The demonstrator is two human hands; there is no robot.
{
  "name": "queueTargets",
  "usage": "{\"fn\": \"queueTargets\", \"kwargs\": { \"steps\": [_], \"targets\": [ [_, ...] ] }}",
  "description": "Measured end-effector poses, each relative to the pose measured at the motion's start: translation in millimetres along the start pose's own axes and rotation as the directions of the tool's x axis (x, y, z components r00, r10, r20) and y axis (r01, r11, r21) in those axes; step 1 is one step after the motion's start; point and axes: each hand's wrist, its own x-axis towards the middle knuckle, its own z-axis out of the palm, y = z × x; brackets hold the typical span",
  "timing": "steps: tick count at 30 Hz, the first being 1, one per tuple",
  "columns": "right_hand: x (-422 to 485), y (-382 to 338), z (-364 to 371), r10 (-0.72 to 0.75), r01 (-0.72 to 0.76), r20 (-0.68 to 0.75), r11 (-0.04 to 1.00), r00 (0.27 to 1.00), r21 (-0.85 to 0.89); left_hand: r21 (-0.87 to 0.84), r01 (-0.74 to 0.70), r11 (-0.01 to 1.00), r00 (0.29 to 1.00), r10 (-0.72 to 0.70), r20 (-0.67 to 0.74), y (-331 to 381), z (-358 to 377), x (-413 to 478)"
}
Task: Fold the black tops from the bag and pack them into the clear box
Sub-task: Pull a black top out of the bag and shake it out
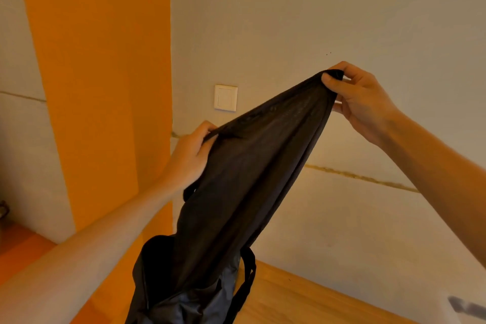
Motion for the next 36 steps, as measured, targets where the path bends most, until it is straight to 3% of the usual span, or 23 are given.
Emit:
{"fn": "queueTargets", "kwargs": {
  "steps": [5,14,20,25,29,36],
  "targets": [
    [-2,3,-17,-0.018,0.010,-0.199,0.999,0.980,-0.042,0.167,-0.033,0.985,0.999,0.030,0.022,-3,-38,18],
    [-5,-7,-71,-0.018,0.003,-0.470,0.999,0.883,-0.033,-0.061,0.019,0.998,0.997,-0.015,0.074,11,-66,40],
    [-10,-29,-120,-0.016,-0.006,-0.511,0.999,0.860,-0.042,-0.256,-0.054,0.965,0.992,0.022,-0.126,54,-54,82],
    [-22,-43,-160,0.020,-0.075,-0.516,0.993,0.856,-0.086,-0.395,-0.023,0.918,0.973,-0.071,-0.221,83,-37,120],
    [-31,-43,-180,0.046,-0.121,-0.544,0.987,0.838,-0.104,-0.435,0.001,0.900,0.979,-0.089,-0.182,100,-16,139],
    [-40,-30,-195,0.061,-0.202,-0.582,0.963,0.811,-0.180,-0.527,0.193,0.827,0.973,-0.230,-0.004,98,20,149]
  ]
}}
